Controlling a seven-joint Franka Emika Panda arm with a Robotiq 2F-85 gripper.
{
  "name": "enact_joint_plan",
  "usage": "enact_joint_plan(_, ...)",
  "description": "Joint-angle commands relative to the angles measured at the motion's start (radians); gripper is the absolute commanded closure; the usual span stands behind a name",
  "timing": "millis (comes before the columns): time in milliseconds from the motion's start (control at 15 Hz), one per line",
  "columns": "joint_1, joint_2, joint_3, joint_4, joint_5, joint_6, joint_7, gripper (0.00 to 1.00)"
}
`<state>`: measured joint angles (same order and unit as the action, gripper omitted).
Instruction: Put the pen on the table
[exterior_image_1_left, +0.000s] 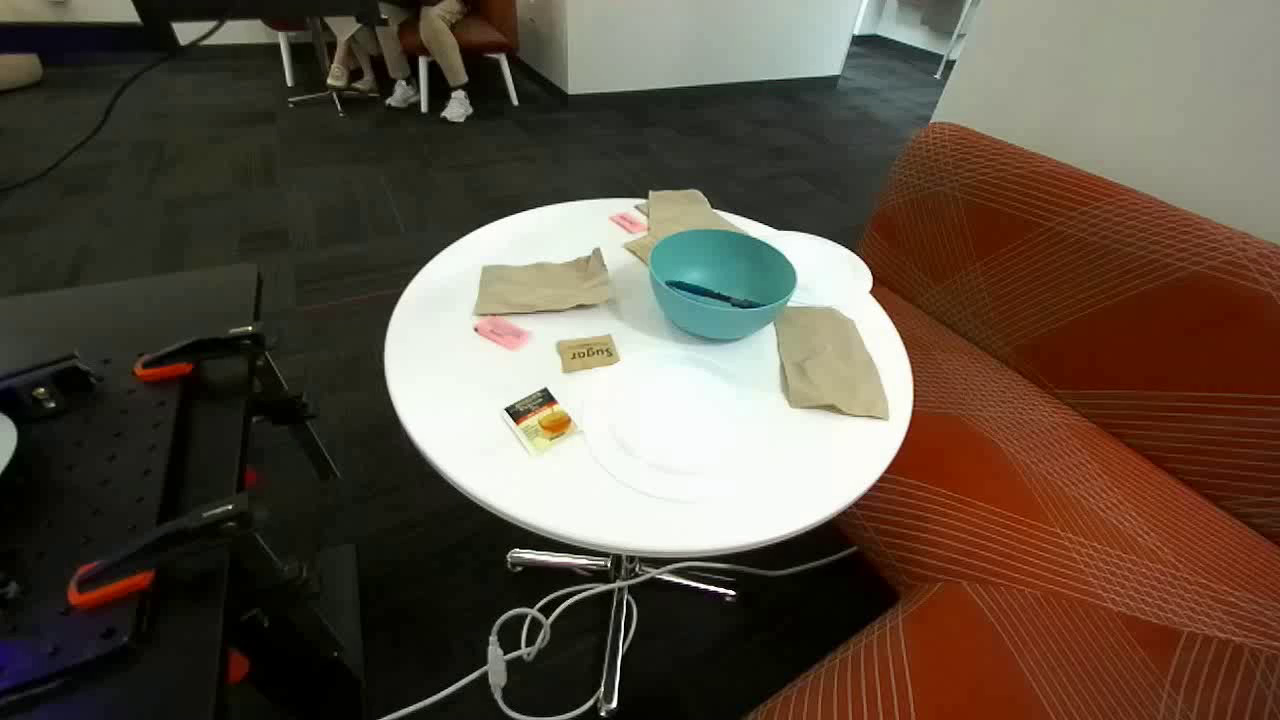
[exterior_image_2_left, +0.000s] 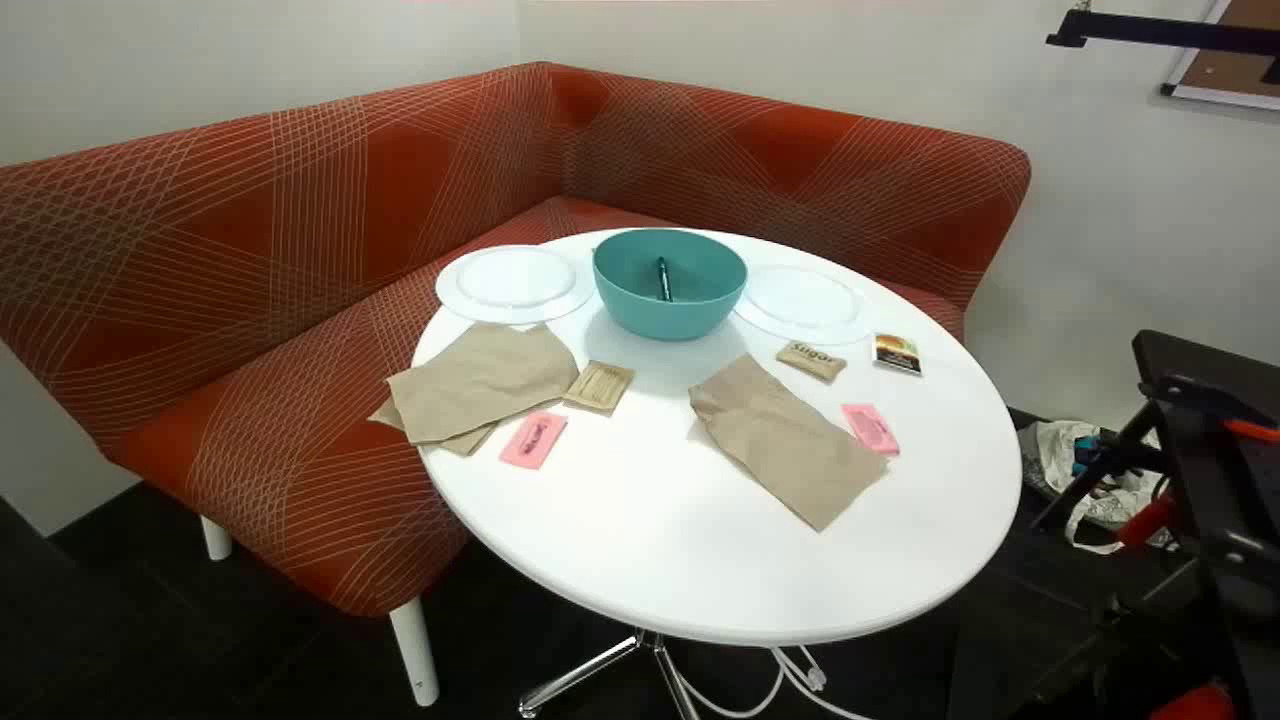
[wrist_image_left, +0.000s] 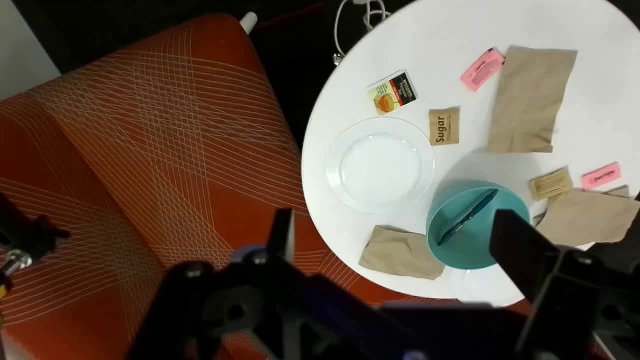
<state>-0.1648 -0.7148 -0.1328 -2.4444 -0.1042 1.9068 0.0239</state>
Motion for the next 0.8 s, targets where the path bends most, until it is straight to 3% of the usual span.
enact_joint_plan(0,-0.002,0.001,0.001,0.002,0.001,-0.001,-0.002,0.00)
enact_joint_plan(333,-0.002,0.001,0.001,0.002,0.001,-0.001,-0.002,0.00)
enact_joint_plan(733,0.054,0.113,0.120,0.069,0.061,0.016,0.133,0.00)
